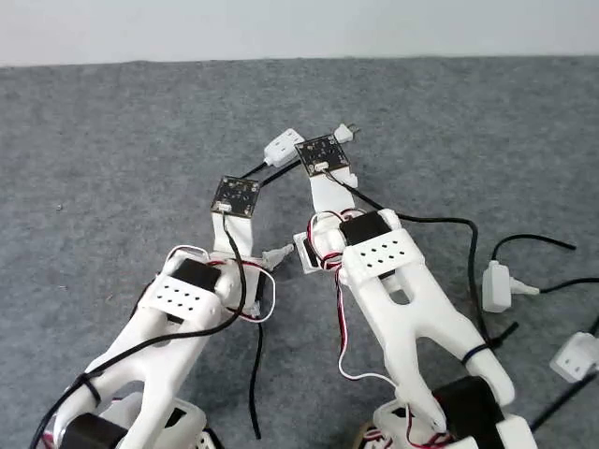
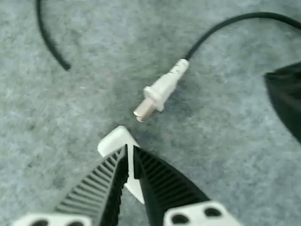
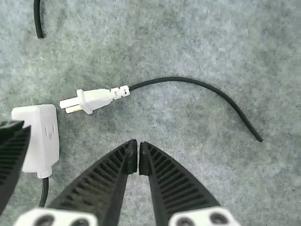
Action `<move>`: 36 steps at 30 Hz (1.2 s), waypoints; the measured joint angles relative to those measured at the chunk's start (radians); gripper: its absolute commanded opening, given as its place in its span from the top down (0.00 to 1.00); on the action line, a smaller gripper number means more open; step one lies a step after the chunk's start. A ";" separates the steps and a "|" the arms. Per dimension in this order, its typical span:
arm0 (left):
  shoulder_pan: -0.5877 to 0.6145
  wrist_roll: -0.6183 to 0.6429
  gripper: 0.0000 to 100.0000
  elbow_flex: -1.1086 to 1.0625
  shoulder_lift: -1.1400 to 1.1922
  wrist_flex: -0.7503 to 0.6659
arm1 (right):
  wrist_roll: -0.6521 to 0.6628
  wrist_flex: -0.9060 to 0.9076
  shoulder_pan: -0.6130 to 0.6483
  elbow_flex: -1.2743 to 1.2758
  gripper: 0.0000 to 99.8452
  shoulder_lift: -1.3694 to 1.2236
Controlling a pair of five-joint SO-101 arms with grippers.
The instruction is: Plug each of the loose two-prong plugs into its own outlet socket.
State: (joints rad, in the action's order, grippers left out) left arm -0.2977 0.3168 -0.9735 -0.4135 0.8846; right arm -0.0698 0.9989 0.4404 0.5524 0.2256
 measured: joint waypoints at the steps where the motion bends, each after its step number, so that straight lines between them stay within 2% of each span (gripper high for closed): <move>1: 0.000 0.000 0.98 0.000 0.000 0.000 | 0.000 0.000 0.000 0.000 0.99 0.000; 3: 0.017 0.002 0.98 0.000 0.000 0.000 | 0.000 0.000 0.000 0.000 0.99 0.000; 8: 0.161 0.031 0.98 0.002 -0.054 0.021 | 0.000 0.000 0.000 0.000 0.99 0.000; 13: 0.181 0.038 0.99 -0.046 -0.060 0.025 | 0.000 0.000 0.000 0.000 0.99 0.000; 16: 0.135 0.041 0.99 -0.137 -0.057 -0.025 | 0.000 0.000 0.000 0.000 0.99 0.000; 21: 0.084 0.057 0.99 -0.153 -0.097 -0.046 | 0.000 0.000 0.000 0.000 0.99 0.000; 28: -0.021 0.218 0.99 -0.164 -0.141 -0.087 | 0.000 0.000 -0.012 0.000 0.99 0.000; 31: -0.078 0.247 0.99 -0.176 -0.084 -0.114 | 0.000 0.000 -0.012 0.000 0.99 0.000; 36: -0.078 0.270 0.99 -0.123 0.035 -0.135 | 0.000 0.000 -0.012 0.000 0.99 0.000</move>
State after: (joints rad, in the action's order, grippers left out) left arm -0.3759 0.5869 -1.0963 -0.3782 0.7495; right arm -0.0698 0.9989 0.4281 0.5524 0.2256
